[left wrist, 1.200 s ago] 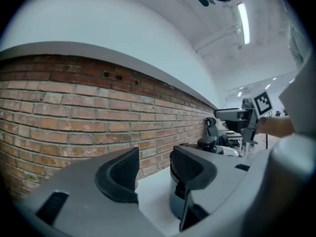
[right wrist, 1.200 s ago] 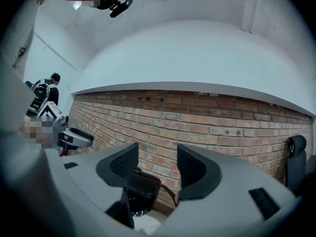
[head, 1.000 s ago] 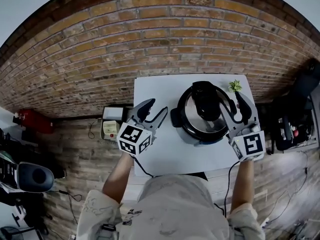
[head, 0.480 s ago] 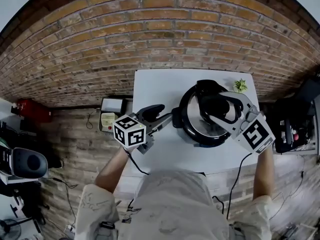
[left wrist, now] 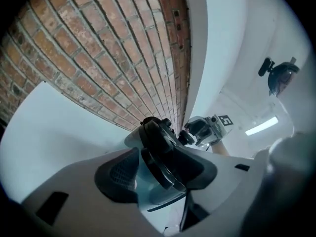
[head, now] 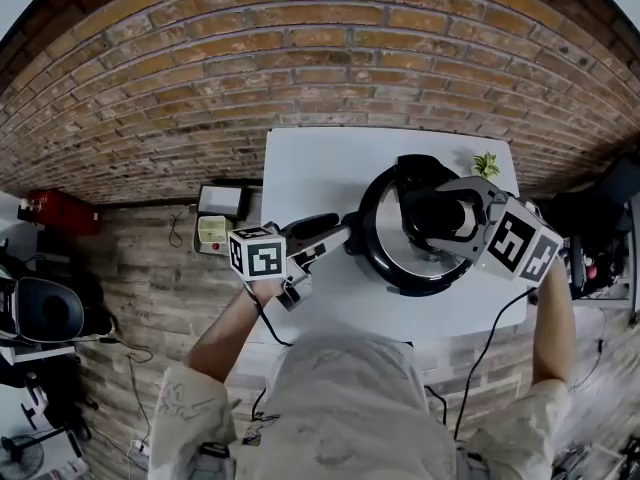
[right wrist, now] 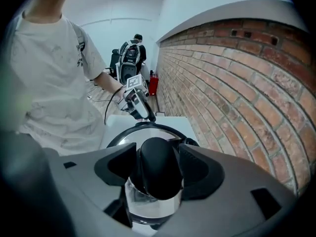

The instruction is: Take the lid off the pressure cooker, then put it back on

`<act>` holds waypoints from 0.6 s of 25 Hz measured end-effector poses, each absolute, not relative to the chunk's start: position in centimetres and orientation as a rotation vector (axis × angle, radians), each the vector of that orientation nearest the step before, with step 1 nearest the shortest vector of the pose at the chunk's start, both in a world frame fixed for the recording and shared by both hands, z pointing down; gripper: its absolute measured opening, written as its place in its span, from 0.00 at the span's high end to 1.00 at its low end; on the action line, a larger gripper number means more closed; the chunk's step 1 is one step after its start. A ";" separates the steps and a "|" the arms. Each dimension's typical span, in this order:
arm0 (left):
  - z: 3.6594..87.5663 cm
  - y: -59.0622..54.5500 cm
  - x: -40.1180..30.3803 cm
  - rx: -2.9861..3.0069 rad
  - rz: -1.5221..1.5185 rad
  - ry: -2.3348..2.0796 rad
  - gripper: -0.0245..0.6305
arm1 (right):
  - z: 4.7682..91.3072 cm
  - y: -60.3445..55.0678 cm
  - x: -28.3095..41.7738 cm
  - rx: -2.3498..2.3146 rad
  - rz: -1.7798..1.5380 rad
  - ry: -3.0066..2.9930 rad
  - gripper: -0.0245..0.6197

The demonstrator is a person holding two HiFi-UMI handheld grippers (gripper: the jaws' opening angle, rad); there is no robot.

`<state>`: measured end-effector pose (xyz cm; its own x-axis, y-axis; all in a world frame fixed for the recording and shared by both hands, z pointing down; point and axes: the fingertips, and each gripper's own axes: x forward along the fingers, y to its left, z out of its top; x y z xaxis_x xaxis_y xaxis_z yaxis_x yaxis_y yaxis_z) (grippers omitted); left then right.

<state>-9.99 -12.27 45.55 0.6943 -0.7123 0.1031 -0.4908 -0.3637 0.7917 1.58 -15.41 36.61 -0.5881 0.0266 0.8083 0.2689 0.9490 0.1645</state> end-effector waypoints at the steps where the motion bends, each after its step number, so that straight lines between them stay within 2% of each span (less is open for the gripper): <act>1: 45.6 -12.3 -9.8 2.017 -0.351 -0.899 0.60 | 37.0 -15.5 1.8 -0.222 -0.329 -2.150 0.51; 9: 46.4 -12.6 -8.0 1.883 -0.484 -0.740 0.60 | 39.9 -16.2 2.7 -0.297 -0.356 -1.947 0.50; 14: 46.8 -12.7 -7.6 1.735 -0.630 -0.677 0.64 | 40.4 -15.9 2.7 -0.407 -0.340 -1.851 0.50; 15: 47.0 -12.8 -7.7 1.708 -0.656 -0.678 0.73 | 40.5 -15.9 2.7 -0.419 -0.335 -1.831 0.50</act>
<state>-7.74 -12.78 46.95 0.6796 -0.7291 -0.0806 -0.1050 -0.2054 0.9730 2.70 -15.89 40.46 -0.2665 0.1144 0.9570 0.4461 0.8948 0.0173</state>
